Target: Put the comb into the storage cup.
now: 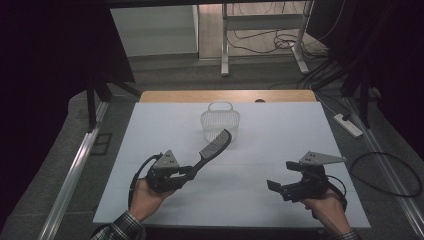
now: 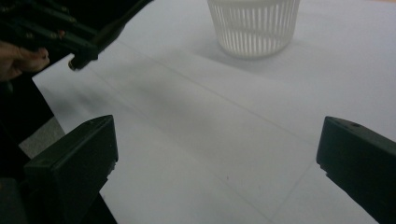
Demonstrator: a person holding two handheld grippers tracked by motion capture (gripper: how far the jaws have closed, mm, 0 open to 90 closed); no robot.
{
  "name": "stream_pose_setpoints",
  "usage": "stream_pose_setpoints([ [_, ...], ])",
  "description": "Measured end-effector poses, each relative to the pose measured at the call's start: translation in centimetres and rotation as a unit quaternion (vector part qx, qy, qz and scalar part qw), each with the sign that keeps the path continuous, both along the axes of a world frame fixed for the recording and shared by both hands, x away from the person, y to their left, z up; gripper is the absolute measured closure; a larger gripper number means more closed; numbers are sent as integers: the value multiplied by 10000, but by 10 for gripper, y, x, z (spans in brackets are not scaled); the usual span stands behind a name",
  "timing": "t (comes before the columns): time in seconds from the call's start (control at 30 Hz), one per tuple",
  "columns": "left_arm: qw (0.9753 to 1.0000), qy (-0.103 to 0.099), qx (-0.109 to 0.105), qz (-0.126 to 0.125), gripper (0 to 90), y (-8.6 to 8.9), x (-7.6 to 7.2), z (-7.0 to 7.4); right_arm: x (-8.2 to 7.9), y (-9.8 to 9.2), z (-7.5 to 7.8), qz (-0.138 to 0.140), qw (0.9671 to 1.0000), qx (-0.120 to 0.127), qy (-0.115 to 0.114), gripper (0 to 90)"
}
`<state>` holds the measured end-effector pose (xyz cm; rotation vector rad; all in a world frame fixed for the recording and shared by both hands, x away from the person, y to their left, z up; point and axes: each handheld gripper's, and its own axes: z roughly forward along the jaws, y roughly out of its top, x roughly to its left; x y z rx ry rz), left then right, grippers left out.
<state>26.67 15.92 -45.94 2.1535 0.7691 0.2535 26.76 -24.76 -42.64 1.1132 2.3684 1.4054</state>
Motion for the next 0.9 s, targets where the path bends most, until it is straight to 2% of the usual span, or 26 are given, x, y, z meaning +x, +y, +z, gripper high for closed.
stream_pose_setpoints([
  [0.2,9999,-107,-20,-20,716,-2,-2,1,8,10,3,72,9999,37,-133,0],
  [0.33,9999,-156,-23,-44,716,-4,-3,2,14,18,7,157,9998,128,-2,0],
  [0.4,9997,-233,43,-64,716,-7,-4,2,20,26,8,207,9996,195,86,0],
  [0.5,9996,-269,65,-85,716,-8,-5,2,23,30,8,237,9994,232,125,0],
  [0.53,9994,-309,76,-99,716,-9,-6,3,28,36,9,267,9989,313,202,0],
  [0.7,9993,-340,63,-104,716,-11,-8,3,35,44,9,334,9978,485,306,0],
  [0.9,9987,-452,156,-180,716,-16,-11,3,47,57,11,361,9968,535,480,0],
])
